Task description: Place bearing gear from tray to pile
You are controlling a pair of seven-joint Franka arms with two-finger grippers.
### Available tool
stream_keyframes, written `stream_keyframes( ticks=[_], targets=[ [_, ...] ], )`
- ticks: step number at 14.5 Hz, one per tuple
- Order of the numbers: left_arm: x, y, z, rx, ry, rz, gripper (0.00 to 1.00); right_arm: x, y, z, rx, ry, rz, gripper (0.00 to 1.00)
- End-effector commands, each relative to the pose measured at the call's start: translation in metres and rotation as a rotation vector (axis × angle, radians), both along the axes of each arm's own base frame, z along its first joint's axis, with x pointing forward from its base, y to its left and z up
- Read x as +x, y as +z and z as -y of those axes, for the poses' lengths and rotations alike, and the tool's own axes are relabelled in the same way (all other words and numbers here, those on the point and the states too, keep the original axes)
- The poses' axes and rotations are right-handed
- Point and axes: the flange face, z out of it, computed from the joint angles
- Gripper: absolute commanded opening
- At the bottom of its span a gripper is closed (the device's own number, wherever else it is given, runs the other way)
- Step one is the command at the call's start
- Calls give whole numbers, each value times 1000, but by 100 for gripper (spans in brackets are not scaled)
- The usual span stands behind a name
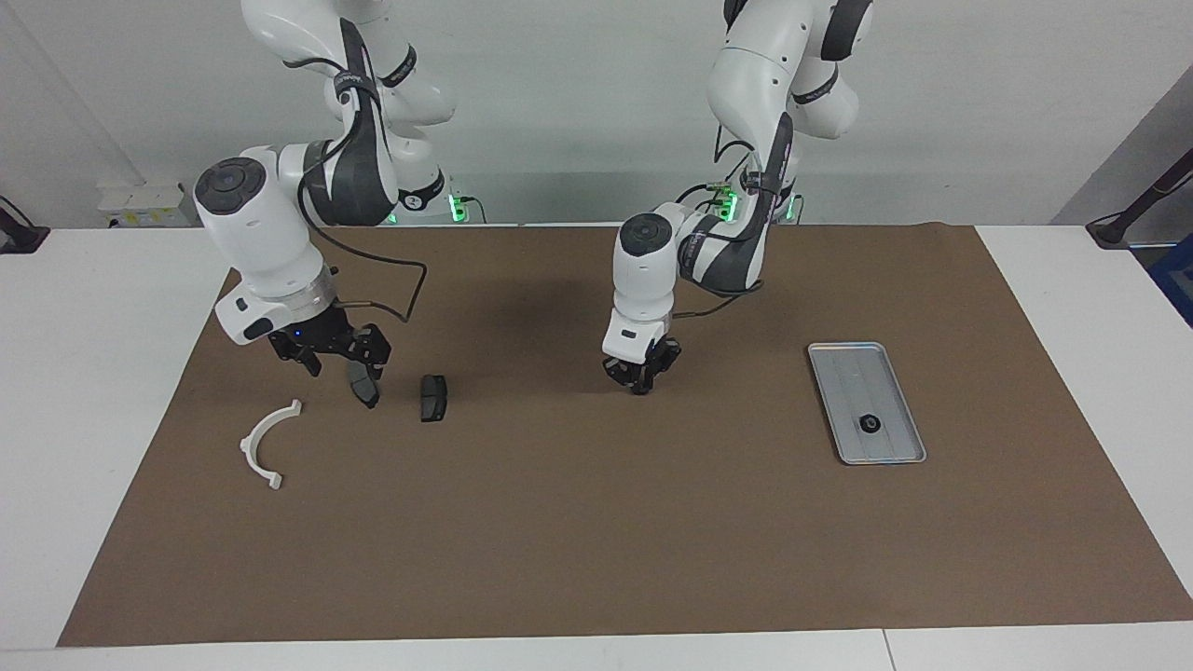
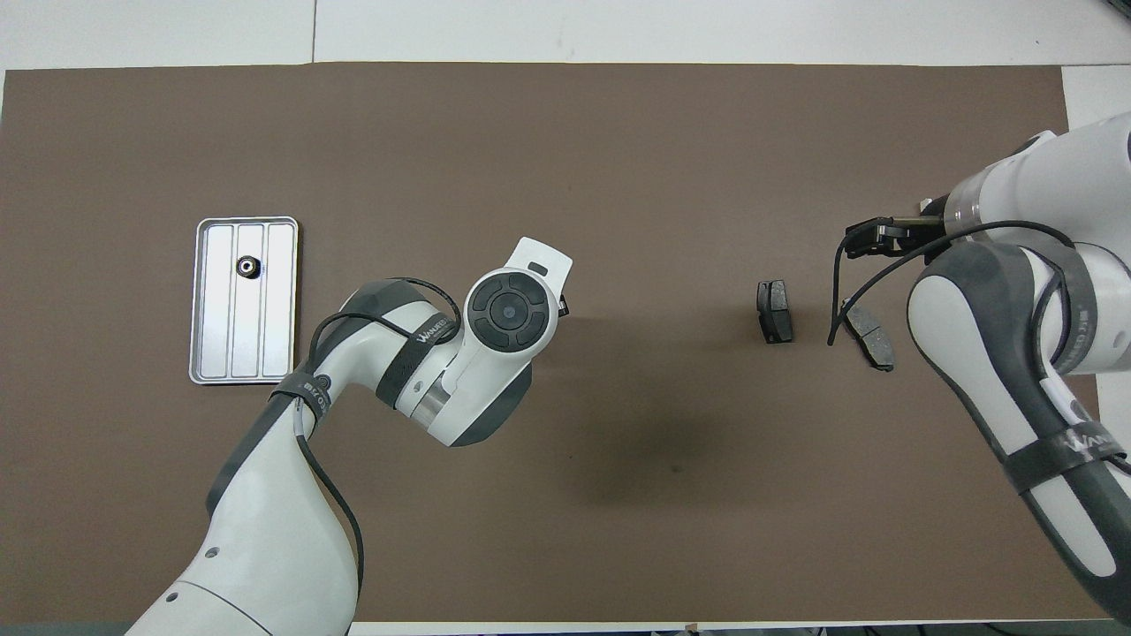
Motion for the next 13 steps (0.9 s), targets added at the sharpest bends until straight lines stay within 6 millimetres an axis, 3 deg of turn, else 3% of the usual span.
stream_keyframes(
  ticks=[1,2,3,4,5,6,7,8,10,12,13],
  targets=[
    [-9,-2,-3,6,4,24,0,-1,0,-14,5,7,7,100],
    [-10,-1,-1,1,1,28,0,-2,0,-26,6,7,6,100],
    [-9,1,-1,-2,-3,32,16,-3,1,-36,8,-4,7,100],
    [-7,1,-3,3,-6,31,75,-3,0,-48,9,-7,8,100],
    [-6,5,-2,8,-5,26,99,-3,-3,-60,12,-3,9,100],
    [0,20,-11,17,2,24,100,-3,-7,-67,12,1,16,100],
    [6,62,-27,18,-12,36,100,-3,-7,-76,14,10,22,100],
    [14,105,-58,30,-45,23,100,-4,-8,-83,14,21,23,100],
    [29,188,-132,56,-140,-20,100,-2,-11,-86,17,22,35,100],
    [63,228,-232,-2,-218,-70,100,-2,-17,-108,26,-20,38,100],
    [74,234,-276,-25,-250,-68,100,-3,-22,-123,36,-75,47,100]
  ],
)
